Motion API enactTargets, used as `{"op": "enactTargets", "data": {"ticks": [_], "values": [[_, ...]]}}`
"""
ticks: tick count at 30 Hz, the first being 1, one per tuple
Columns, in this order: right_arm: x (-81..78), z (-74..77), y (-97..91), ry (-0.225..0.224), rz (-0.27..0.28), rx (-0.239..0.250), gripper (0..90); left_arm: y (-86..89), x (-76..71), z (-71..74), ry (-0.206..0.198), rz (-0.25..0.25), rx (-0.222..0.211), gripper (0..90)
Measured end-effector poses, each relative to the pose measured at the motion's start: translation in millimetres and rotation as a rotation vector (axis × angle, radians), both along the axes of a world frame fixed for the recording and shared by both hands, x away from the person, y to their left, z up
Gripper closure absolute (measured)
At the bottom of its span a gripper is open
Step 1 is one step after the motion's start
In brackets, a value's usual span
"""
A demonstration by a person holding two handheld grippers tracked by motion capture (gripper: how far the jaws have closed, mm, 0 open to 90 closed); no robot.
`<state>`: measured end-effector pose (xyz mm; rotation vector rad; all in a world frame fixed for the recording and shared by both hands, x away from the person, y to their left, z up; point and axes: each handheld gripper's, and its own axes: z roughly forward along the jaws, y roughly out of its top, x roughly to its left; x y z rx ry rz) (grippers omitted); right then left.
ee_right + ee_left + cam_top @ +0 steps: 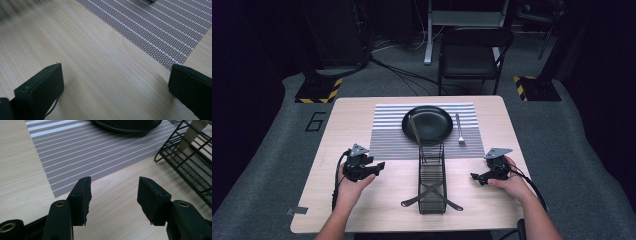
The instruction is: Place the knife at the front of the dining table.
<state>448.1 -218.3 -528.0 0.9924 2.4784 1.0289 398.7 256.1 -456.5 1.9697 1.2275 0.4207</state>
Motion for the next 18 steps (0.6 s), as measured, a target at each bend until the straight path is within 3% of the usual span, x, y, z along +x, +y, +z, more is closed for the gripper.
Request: {"op": "enactTargets", "data": {"ticks": [8, 18], "values": [[-0.2, 0.1, 0.0, 0.000, -0.003, 0.000, 0.0, -18.1, 4.2, 10.7, -0.001, -0.052, 0.022, 45.5], [-0.3, 0.1, 0.1, 0.000, -0.004, 0.000, 0.0, -44.6, 10.7, 36.4, -0.031, -0.102, -0.005, 49.4]]}}
